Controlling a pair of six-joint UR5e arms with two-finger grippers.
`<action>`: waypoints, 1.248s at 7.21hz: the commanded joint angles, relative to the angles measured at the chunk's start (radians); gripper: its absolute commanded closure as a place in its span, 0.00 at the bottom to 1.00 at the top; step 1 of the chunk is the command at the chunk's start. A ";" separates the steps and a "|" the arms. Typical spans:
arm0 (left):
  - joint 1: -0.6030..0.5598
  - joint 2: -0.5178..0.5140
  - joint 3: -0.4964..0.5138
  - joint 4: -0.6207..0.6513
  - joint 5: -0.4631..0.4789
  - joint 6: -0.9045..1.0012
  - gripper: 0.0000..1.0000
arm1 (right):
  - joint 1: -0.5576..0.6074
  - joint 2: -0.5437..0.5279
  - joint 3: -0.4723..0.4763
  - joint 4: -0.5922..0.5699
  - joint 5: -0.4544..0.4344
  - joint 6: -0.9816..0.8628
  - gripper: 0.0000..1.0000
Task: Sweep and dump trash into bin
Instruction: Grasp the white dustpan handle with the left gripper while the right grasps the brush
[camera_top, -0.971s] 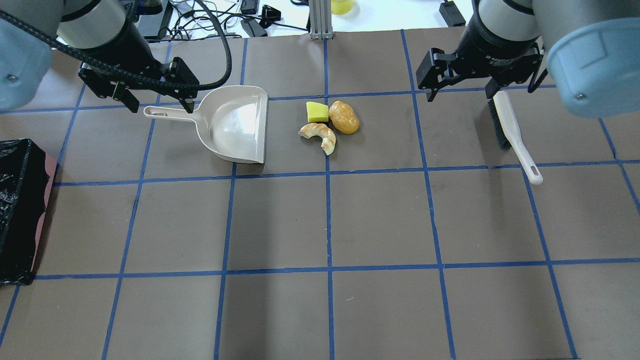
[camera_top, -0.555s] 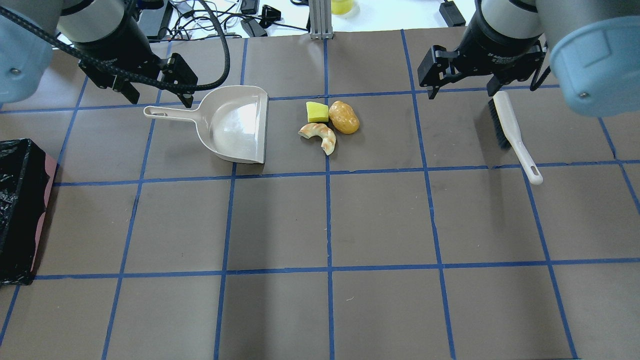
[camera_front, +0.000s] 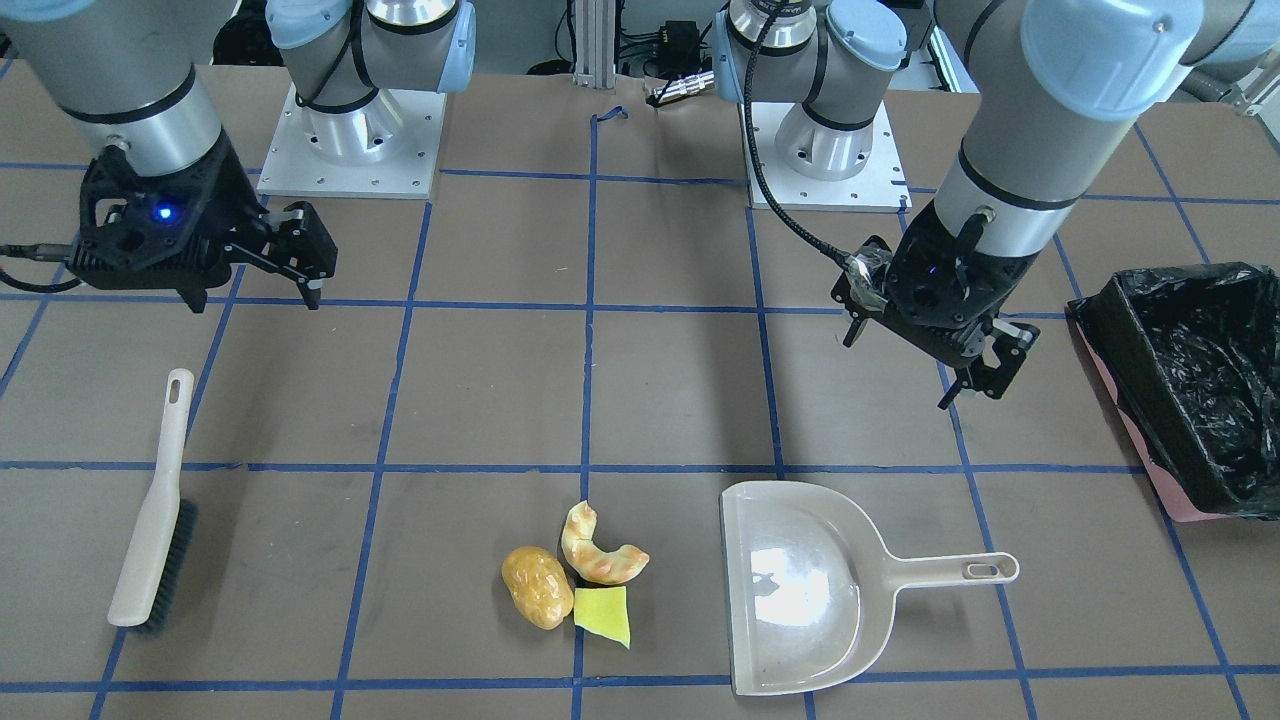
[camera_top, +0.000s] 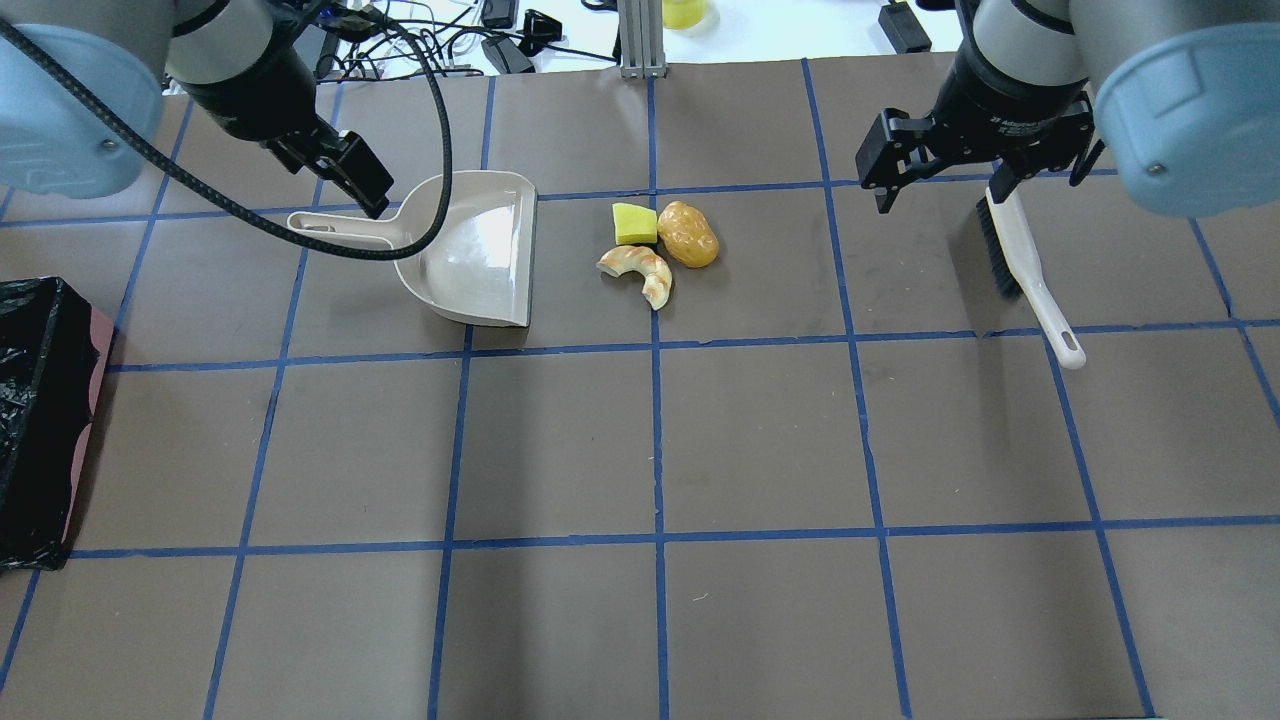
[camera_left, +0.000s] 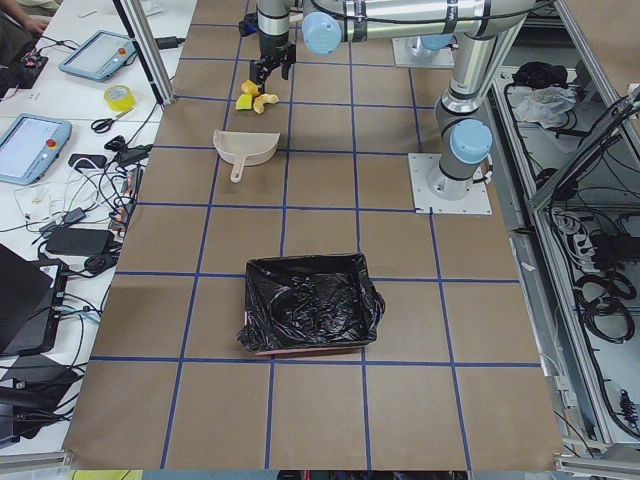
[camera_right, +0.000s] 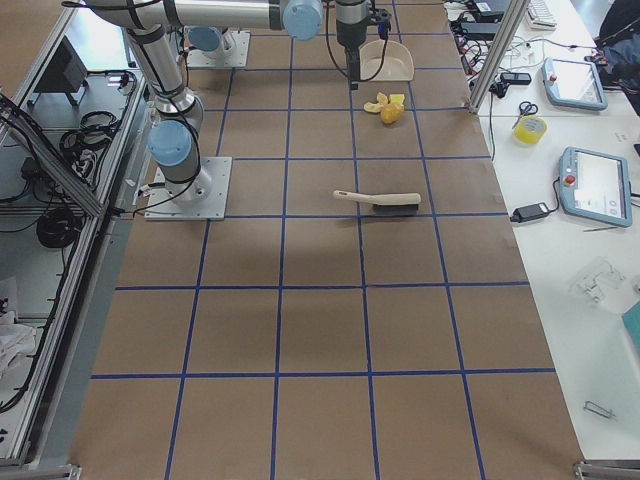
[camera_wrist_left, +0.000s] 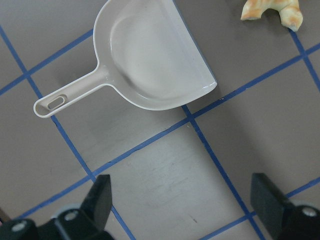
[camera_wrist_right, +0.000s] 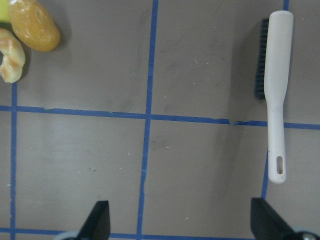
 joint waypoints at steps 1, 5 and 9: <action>0.065 -0.086 0.004 0.059 -0.012 0.324 0.02 | -0.213 0.035 0.079 -0.012 0.008 -0.225 0.00; 0.085 -0.269 0.062 0.246 0.001 0.834 0.00 | -0.280 0.165 0.234 -0.316 -0.010 -0.369 0.00; 0.134 -0.421 0.168 0.192 0.126 0.820 0.00 | -0.301 0.253 0.237 -0.375 -0.012 -0.345 0.00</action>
